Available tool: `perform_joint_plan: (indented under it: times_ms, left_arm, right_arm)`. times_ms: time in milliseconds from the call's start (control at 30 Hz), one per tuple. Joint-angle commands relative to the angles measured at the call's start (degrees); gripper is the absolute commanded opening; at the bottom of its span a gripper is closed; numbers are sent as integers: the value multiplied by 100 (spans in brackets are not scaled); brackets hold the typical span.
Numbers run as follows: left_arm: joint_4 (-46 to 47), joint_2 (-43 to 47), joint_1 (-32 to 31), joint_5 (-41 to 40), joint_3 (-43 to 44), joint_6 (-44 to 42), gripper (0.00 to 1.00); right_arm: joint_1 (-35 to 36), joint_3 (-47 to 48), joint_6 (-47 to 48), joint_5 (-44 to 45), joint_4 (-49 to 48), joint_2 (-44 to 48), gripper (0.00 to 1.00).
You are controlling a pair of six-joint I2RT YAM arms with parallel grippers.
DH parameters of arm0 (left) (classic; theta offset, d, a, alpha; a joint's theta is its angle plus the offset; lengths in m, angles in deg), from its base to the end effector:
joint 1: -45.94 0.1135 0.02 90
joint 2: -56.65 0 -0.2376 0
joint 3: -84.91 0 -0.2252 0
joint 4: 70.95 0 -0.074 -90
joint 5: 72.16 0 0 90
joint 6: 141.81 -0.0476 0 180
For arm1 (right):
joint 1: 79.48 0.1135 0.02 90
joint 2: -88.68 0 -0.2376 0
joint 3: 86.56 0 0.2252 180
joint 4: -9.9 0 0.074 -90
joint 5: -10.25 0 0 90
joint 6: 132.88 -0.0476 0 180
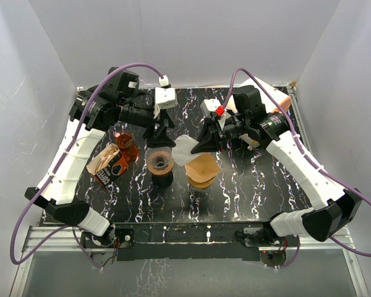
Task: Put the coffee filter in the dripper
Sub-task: Place the coffee filter in the coffee dripper.
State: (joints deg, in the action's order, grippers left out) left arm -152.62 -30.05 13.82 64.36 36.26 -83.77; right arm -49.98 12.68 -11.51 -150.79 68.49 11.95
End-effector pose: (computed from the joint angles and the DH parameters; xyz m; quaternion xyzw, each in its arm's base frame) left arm 0.1949 -0.1631 0.4447 0.5855 0.6036 -0.3540 0.4093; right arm 0.1918 0.1602 0.3783 -0.5946 0.4921 0.5118 0.3774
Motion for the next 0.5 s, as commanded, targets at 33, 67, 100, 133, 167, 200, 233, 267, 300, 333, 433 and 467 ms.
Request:
perform_joint_plan:
  times_ms: [33, 67, 100, 133, 167, 200, 233, 267, 300, 333, 433, 467]
  left_arm:
    - [-20, 60, -11, 329, -124, -136, 66]
    - [-16, 72, -9, 345, -148, -149, 66]
    - [-14, 74, -9, 363, -165, -156, 66]
    - [-14, 66, -8, 380, -184, -160, 66]
    - [-14, 73, -9, 394, -204, -168, 66]
    - [-14, 74, -12, 412, -222, -169, 66]
    - [-14, 74, -9, 410, -230, -177, 66]
    - [-15, 71, -9, 410, -237, -178, 66]
    - [-7, 78, -11, 410, -249, -185, 65]
    - [-16, 82, -7, 422, -254, -199, 65]
    - [-59, 110, -6, 413, -252, -242, 63]
    - [-89, 123, -5, 404, -243, -278, 62]
  right_arm:
    - [-33, 146, 14, -164, -86, 119, 0]
    - [-40, 146, 17, -156, -93, 115, 0]
    - [-40, 140, 8, -154, -94, 108, 0]
    - [-35, 138, 9, -151, -101, 105, 0]
    - [-40, 138, 9, -155, -110, 98, 0]
    - [-36, 144, 1, -157, -119, 97, 0]
    - [-40, 146, 0, -171, -121, 96, 0]
    - [-40, 146, 0, -173, -121, 97, 0]
    - [-40, 147, 0, -172, -121, 97, 0]
    - [-40, 147, 0, -173, -129, 97, 0]
    - [-63, 97, -35, -171, -177, 122, 0]
    - [-85, 61, -76, -187, -220, 142, 0]
